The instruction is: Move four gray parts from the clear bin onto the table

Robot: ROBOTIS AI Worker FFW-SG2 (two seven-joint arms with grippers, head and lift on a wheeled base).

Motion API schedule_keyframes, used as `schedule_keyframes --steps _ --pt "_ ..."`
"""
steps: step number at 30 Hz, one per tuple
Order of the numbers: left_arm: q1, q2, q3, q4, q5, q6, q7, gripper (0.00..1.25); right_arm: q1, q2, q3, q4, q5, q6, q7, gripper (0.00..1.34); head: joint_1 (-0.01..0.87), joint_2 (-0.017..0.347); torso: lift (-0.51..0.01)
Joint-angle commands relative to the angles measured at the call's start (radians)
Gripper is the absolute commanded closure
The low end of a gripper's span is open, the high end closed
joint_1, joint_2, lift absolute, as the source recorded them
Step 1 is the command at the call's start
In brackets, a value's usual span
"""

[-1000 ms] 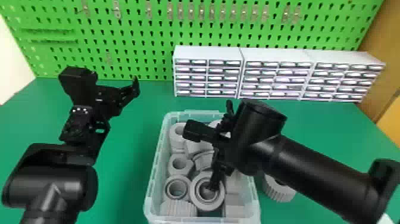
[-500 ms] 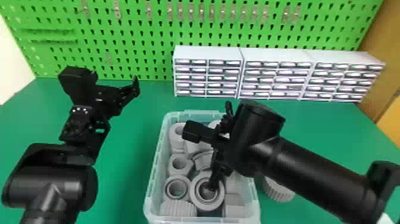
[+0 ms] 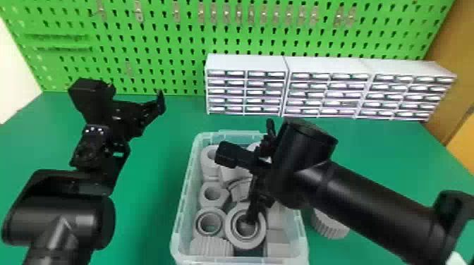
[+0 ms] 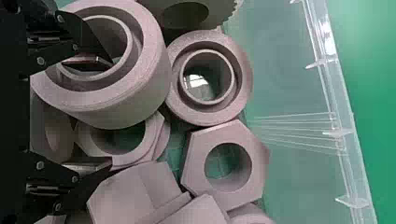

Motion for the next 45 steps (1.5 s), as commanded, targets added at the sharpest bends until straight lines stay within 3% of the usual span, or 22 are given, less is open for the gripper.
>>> schedule_keyframes --steps 1,6,12,16,30,39,45 --pt "0.0 0.0 0.0 0.0 0.0 0.0 0.0 0.1 0.002 0.0 -0.002 0.0 0.0 -0.007 0.0 0.62 0.686 0.026 -0.05" --pt "0.0 0.0 0.0 0.0 0.0 0.0 0.0 0.1 0.007 0.0 -0.006 -0.006 0.003 -0.026 -0.001 0.87 0.686 0.026 -0.05" --pt "0.0 0.0 0.0 0.0 0.0 -0.002 0.0 0.1 0.011 -0.003 -0.008 -0.035 0.034 -0.044 -0.011 0.98 0.686 0.026 -0.05" --pt "0.0 0.0 -0.001 0.0 0.0 -0.002 0.0 0.1 0.016 -0.008 -0.009 -0.058 0.038 -0.05 -0.032 1.25 0.686 0.026 -0.05" --pt "0.003 0.0 0.002 0.0 0.0 -0.002 0.0 0.1 0.037 -0.008 -0.039 -0.086 0.075 -0.052 -0.057 1.25 0.686 0.026 -0.05" --pt "0.015 0.0 0.012 -0.008 0.003 -0.002 0.0 0.1 0.123 0.022 -0.212 -0.132 0.232 -0.029 -0.021 1.25 0.686 0.026 -0.05" --pt "0.015 0.0 0.014 -0.011 0.003 0.0 0.0 0.1 0.151 0.035 -0.307 -0.161 0.29 -0.029 -0.015 1.25 0.686 0.026 -0.05"
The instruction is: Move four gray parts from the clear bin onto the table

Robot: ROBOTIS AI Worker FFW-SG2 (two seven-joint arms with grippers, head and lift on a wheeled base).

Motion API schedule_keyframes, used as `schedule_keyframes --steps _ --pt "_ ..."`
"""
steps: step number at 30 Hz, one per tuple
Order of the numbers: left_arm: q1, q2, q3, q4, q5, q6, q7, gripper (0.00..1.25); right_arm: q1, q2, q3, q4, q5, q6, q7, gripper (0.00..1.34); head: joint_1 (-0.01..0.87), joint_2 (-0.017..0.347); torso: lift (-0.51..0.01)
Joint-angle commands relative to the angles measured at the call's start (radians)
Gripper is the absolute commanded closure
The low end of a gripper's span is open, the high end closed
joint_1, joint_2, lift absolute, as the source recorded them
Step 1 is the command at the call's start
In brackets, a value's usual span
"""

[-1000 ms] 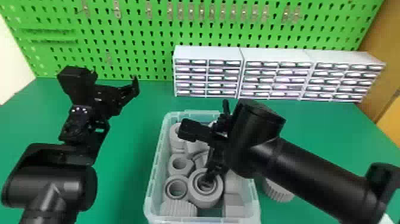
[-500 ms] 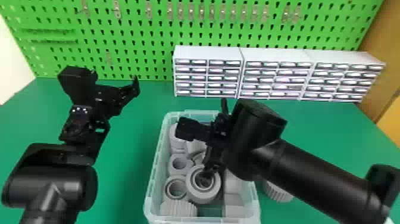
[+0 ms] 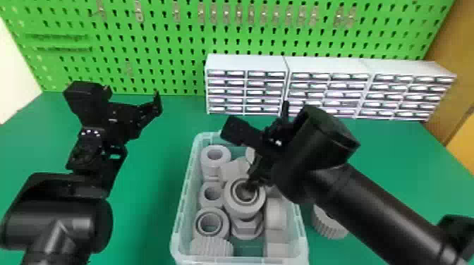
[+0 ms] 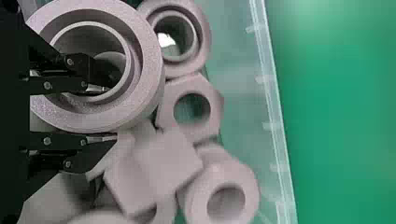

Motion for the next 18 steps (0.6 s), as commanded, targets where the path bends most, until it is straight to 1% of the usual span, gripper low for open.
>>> schedule_keyframes --steps 1,8,18 --pt "0.002 -0.001 0.0 -0.003 0.0 0.001 0.0 0.1 0.024 0.012 -0.085 -0.025 0.053 0.001 0.004 1.25 0.686 0.026 -0.05" --pt "0.005 0.001 0.0 -0.006 -0.002 0.001 0.0 0.1 0.063 0.033 -0.195 -0.051 0.123 0.001 0.016 1.25 0.686 0.026 -0.05" --pt "0.01 -0.001 0.003 -0.014 -0.005 0.001 0.0 0.1 0.121 0.044 -0.35 -0.102 0.223 0.002 0.024 1.25 0.686 0.026 -0.05"
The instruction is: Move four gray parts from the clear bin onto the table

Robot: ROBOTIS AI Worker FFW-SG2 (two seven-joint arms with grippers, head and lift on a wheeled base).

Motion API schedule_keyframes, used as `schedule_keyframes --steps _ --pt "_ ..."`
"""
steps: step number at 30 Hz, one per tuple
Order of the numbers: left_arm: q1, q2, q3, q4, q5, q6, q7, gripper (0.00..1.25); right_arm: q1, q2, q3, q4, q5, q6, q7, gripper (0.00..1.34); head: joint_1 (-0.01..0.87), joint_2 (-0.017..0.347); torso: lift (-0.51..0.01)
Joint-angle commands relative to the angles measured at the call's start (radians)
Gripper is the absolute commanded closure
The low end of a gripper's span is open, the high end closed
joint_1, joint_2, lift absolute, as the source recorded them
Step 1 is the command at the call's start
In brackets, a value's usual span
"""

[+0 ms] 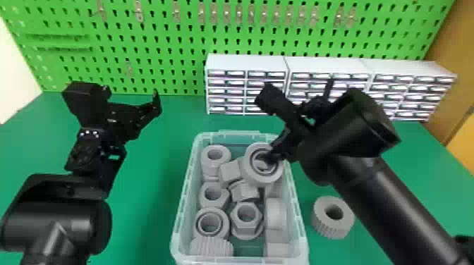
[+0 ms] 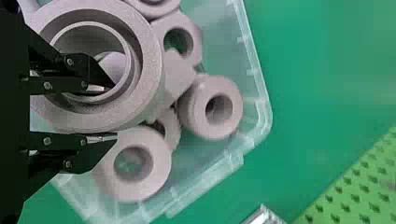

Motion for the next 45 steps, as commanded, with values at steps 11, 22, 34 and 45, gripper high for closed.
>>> schedule_keyframes --steps 11,22,34,45 --pt "0.008 -0.001 0.002 -0.009 -0.001 0.006 0.0 0.1 0.076 -0.02 -0.181 -0.077 0.156 0.036 0.0 1.25 0.686 0.026 -0.05" --pt "0.008 0.001 -0.001 -0.012 0.004 0.018 0.0 0.1 0.129 -0.048 -0.293 -0.091 0.267 0.073 0.002 1.25 0.686 0.026 -0.05" --pt "0.011 0.001 -0.001 -0.012 0.007 0.025 0.0 0.1 0.206 -0.082 -0.415 -0.078 0.329 0.104 0.002 1.25 0.686 0.026 -0.05" --pt "0.013 0.001 0.003 -0.012 0.008 0.032 0.0 0.1 0.281 -0.094 -0.537 -0.057 0.334 0.122 0.0 1.25 0.686 0.026 -0.05"
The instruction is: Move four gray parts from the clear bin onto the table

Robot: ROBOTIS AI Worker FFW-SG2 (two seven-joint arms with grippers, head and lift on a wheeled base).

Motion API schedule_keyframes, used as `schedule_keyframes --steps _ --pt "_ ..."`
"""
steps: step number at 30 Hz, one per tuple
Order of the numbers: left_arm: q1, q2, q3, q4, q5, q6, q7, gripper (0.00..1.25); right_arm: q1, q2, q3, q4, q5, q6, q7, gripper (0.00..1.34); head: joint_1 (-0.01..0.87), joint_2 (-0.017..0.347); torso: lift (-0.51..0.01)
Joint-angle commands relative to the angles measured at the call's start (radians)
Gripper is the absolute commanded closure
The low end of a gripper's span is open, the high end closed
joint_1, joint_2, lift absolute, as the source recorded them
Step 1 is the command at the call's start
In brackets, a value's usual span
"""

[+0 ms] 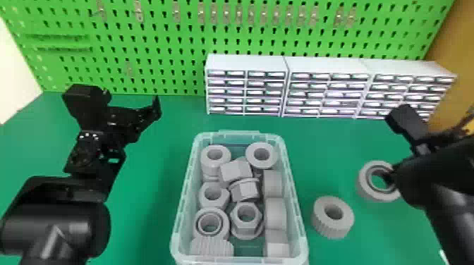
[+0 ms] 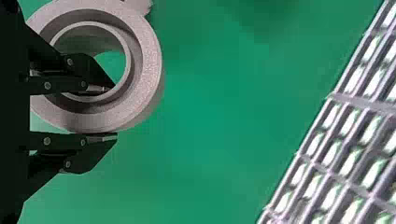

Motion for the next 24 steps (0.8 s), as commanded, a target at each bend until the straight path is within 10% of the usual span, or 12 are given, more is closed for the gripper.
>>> schedule_keyframes --steps 1,24 --pt "0.0 0.0 0.0 0.0 0.002 0.006 0.0 0.11 0.022 0.0 -0.05 0.03 -0.023 -0.001 -0.001 1.25 0.686 0.026 -0.05" --pt "0.002 0.0 -0.003 0.002 0.002 0.022 0.0 0.1 0.017 0.01 -0.104 0.246 -0.054 -0.067 -0.002 1.25 0.686 0.026 -0.05"
